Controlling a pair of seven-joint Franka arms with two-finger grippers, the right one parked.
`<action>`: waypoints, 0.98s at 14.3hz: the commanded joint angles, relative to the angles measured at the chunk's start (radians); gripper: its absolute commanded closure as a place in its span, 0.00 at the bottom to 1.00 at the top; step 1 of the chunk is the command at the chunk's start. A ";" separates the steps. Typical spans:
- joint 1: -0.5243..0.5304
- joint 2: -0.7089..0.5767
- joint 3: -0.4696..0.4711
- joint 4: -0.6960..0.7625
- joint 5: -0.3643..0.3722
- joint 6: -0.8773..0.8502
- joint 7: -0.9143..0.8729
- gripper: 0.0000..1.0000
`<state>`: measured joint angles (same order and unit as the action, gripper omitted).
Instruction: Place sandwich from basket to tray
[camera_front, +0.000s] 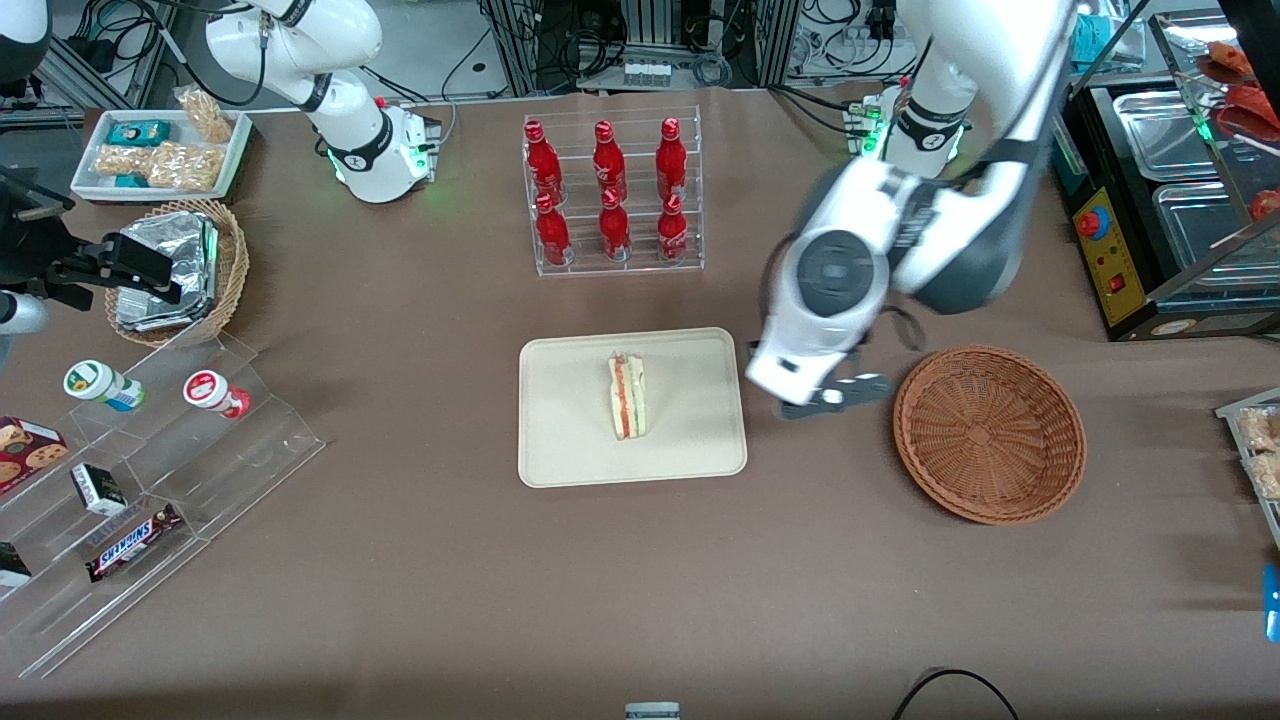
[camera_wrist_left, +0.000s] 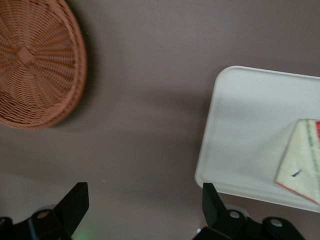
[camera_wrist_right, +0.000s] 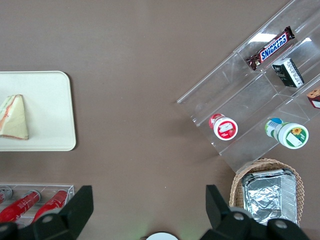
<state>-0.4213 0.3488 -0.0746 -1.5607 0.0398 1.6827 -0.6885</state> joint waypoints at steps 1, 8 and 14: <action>0.093 -0.144 -0.011 -0.149 0.006 0.014 0.137 0.00; 0.315 -0.318 -0.024 -0.234 0.003 -0.063 0.507 0.00; 0.444 -0.389 -0.061 -0.185 0.003 -0.101 0.671 0.00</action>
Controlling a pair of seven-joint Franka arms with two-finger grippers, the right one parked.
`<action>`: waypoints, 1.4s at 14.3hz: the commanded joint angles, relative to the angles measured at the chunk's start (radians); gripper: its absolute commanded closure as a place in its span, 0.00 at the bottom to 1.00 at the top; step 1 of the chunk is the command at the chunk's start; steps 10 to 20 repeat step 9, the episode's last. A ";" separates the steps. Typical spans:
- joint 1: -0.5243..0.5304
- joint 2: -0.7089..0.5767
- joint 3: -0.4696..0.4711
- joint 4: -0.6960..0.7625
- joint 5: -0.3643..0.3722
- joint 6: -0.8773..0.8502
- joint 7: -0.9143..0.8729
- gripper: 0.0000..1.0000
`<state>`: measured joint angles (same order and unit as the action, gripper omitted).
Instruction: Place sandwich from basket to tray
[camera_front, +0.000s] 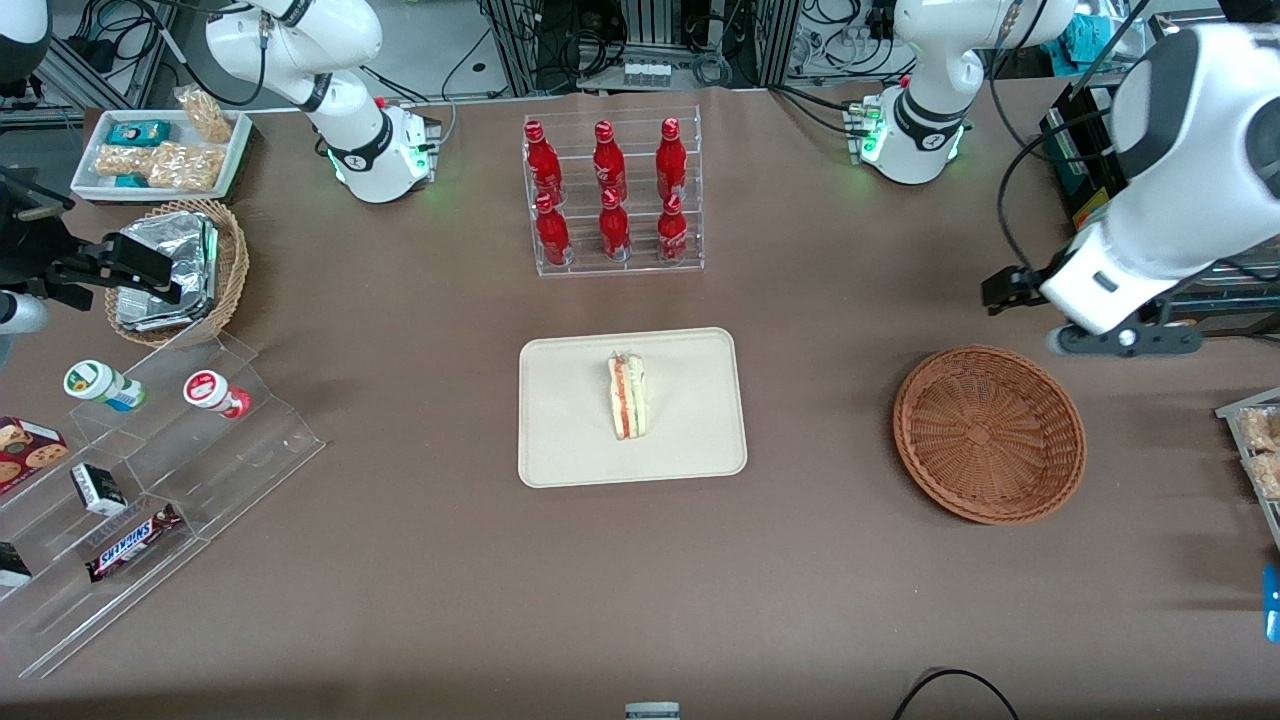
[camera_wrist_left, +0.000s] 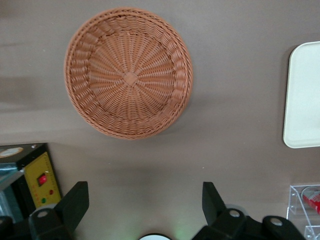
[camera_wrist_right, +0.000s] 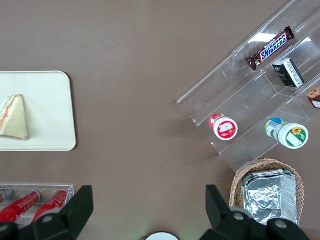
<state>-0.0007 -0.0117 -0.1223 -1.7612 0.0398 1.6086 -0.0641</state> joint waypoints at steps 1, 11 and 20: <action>0.024 -0.028 0.012 0.035 0.002 -0.026 0.050 0.00; 0.011 -0.022 0.087 0.115 -0.006 -0.022 0.047 0.00; 0.011 -0.022 0.087 0.115 -0.006 -0.022 0.047 0.00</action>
